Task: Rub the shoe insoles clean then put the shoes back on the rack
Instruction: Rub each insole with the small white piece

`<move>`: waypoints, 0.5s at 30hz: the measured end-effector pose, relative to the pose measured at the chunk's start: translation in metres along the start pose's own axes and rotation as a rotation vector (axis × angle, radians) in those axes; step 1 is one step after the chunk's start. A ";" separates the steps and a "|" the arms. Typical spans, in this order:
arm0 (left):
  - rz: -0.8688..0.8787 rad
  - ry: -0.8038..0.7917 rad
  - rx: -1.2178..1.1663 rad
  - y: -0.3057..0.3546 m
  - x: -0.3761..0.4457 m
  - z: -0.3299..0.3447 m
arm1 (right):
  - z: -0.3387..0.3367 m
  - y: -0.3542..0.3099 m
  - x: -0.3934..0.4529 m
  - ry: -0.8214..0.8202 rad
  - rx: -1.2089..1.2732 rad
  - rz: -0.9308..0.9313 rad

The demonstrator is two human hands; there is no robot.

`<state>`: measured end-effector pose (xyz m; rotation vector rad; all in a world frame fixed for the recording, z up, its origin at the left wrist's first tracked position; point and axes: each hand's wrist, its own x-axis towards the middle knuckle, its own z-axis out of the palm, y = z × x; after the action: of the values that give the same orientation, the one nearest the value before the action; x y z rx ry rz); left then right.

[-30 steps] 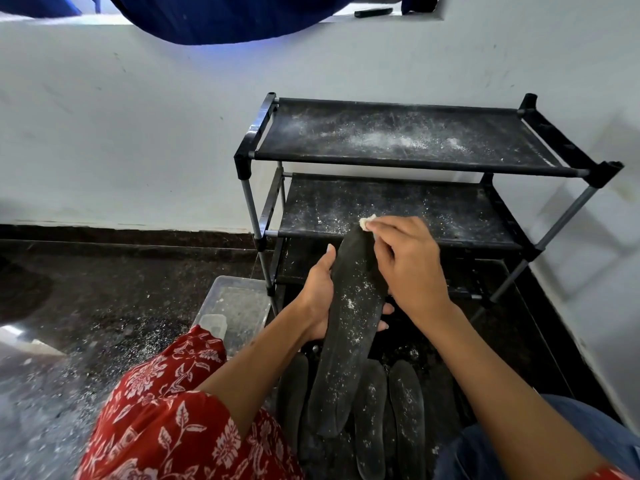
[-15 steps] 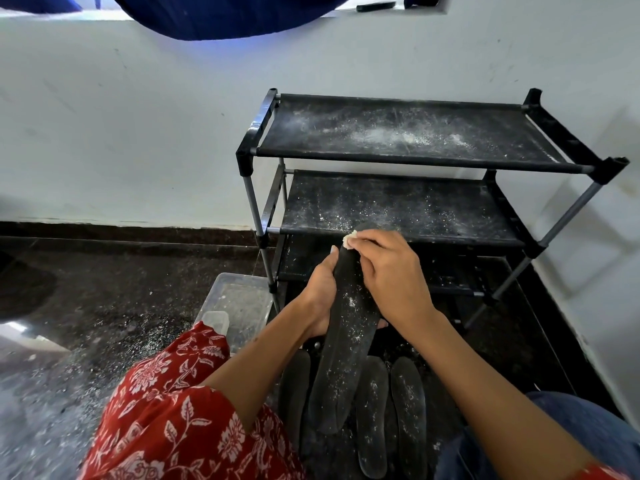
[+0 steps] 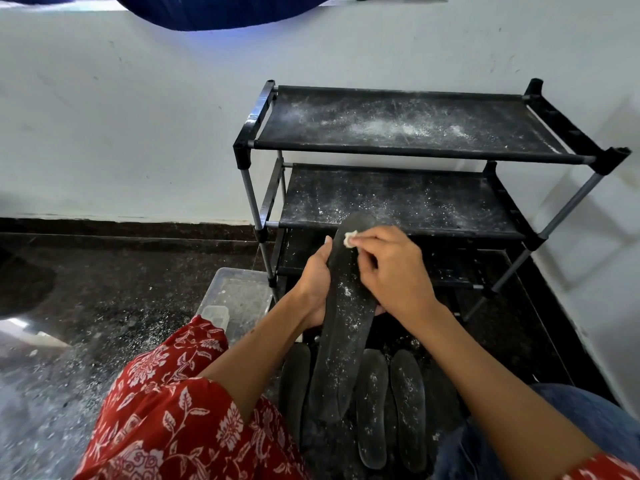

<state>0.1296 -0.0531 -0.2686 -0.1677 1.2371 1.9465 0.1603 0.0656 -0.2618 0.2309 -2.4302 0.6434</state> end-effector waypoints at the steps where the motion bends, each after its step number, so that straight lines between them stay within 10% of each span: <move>1: 0.014 0.015 -0.004 0.001 0.000 -0.001 | 0.000 -0.002 -0.001 -0.034 0.042 -0.026; 7: 0.037 -0.033 -0.008 0.002 -0.001 -0.002 | -0.010 0.009 0.006 0.165 -0.010 0.027; 15: 0.087 0.013 -0.027 0.005 0.000 -0.004 | -0.004 -0.002 -0.005 0.013 0.040 -0.094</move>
<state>0.1251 -0.0571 -0.2672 -0.1428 1.2452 2.0404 0.1666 0.0654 -0.2613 0.3544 -2.3803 0.6497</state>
